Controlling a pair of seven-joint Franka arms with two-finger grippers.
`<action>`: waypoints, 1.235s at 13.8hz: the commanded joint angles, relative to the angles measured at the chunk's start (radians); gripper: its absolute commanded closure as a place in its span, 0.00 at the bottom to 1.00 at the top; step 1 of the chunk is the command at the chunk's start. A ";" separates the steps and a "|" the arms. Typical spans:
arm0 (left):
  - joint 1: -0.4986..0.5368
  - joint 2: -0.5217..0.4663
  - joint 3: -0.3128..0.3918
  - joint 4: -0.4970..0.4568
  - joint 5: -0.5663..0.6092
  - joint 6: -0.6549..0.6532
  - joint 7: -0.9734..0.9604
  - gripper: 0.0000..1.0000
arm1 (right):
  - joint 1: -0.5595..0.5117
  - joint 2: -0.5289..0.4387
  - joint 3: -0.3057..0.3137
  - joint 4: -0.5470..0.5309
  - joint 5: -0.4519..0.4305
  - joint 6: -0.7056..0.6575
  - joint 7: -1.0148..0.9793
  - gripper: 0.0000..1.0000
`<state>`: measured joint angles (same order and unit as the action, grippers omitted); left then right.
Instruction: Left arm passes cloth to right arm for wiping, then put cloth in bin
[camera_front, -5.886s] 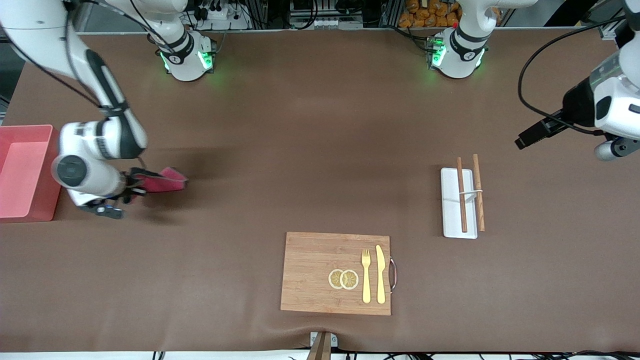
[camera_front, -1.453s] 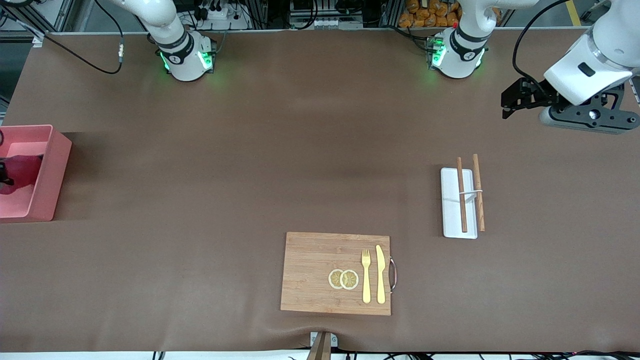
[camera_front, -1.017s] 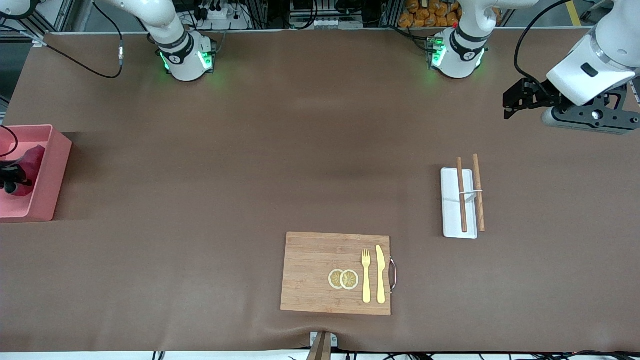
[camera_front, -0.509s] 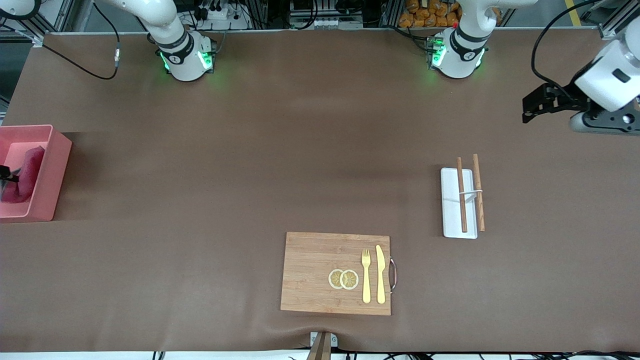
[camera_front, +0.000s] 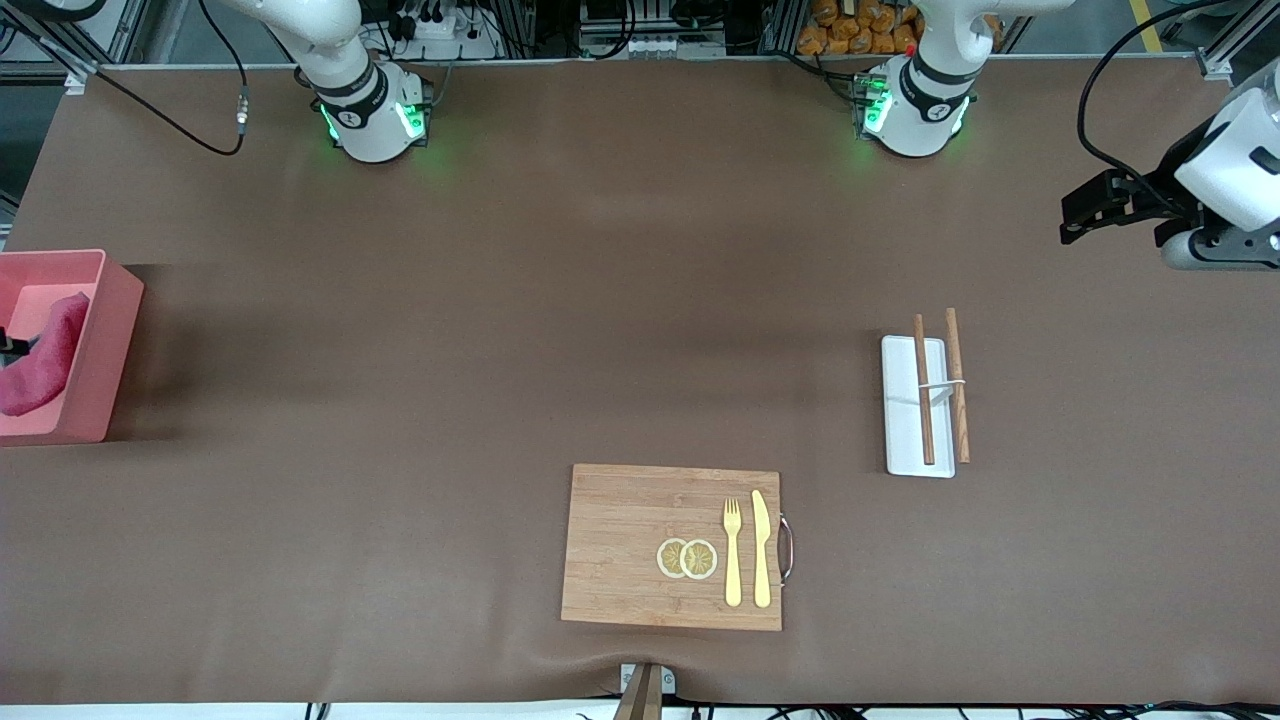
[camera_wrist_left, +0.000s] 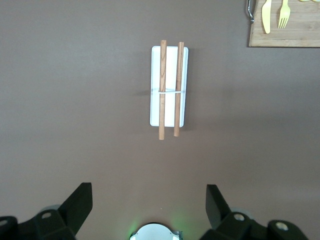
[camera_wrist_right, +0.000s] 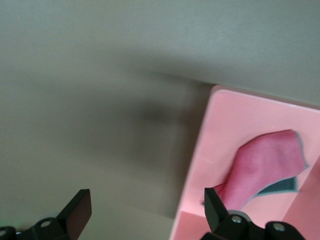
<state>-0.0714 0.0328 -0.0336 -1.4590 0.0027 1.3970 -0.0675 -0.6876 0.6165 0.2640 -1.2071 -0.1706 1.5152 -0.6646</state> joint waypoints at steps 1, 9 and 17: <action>0.005 -0.042 0.012 0.002 -0.007 -0.015 -0.009 0.00 | 0.054 -0.055 -0.002 -0.090 0.022 0.000 0.138 0.00; -0.001 -0.054 0.030 -0.001 -0.021 -0.030 0.032 0.00 | 0.213 -0.289 0.017 -0.385 0.166 0.058 0.597 0.00; 0.001 -0.045 0.029 -0.023 -0.041 0.060 0.034 0.00 | 0.356 -0.665 0.018 -0.702 0.190 0.209 0.769 0.00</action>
<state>-0.0758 -0.0040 -0.0051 -1.4715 -0.0205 1.4451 -0.0449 -0.3637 0.0893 0.2912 -1.7785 -0.0094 1.6697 0.0847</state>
